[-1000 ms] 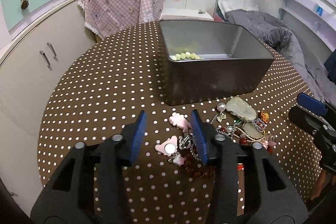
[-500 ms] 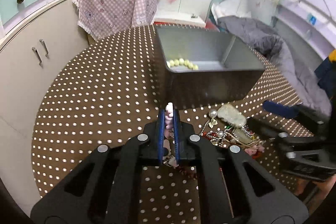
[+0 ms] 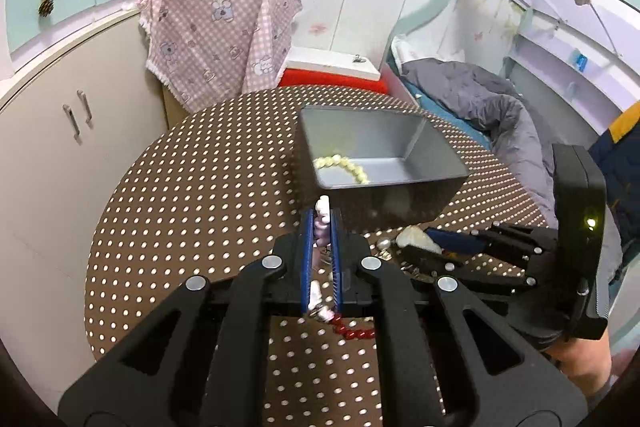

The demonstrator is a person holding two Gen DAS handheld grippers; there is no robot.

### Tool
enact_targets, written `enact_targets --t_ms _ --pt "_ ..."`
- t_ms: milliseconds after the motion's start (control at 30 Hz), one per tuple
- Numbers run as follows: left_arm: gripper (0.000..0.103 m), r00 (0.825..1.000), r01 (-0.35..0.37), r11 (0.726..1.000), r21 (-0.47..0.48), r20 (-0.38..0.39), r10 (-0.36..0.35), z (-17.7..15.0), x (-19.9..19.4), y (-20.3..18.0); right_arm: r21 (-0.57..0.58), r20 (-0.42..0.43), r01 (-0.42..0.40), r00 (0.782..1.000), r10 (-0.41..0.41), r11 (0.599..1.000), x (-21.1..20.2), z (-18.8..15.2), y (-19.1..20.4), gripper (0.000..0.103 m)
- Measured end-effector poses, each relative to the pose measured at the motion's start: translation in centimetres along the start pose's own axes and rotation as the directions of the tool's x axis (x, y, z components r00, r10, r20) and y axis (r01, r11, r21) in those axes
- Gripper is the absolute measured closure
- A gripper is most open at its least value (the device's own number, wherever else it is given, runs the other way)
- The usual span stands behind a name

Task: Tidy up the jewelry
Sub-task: 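Grasp a pink bow charm with the left tool while the right tool grasps the jade stone, then lower both held items into the gray box and open both tools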

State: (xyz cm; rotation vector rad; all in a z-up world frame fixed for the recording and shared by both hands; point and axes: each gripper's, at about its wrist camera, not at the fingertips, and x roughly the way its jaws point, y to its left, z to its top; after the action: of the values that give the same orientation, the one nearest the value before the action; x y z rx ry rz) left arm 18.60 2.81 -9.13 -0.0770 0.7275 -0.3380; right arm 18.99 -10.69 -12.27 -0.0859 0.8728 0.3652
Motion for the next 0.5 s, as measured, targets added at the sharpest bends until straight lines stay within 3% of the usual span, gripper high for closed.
enact_targets --t_ms 133,267,500 --pt "0.095 0.999 0.041 0.999 0.004 0.019 -0.041 1.3 0.0 -0.8 0.022 0.048 -0.050 0.998 0.049 0.998 -2.5 0.1 0.0 0.076" --pt "0.095 0.997 0.067 0.998 0.005 0.034 -0.067 3.1 0.7 -1.5 0.044 0.155 -0.077 0.985 0.069 0.996 -5.8 1.9 -0.8 0.076" --pt "0.095 0.999 0.054 0.998 0.028 -0.002 -0.054 5.3 3.8 -2.9 0.066 0.194 -0.023 0.981 0.010 0.998 -5.2 5.5 -2.3 0.076"
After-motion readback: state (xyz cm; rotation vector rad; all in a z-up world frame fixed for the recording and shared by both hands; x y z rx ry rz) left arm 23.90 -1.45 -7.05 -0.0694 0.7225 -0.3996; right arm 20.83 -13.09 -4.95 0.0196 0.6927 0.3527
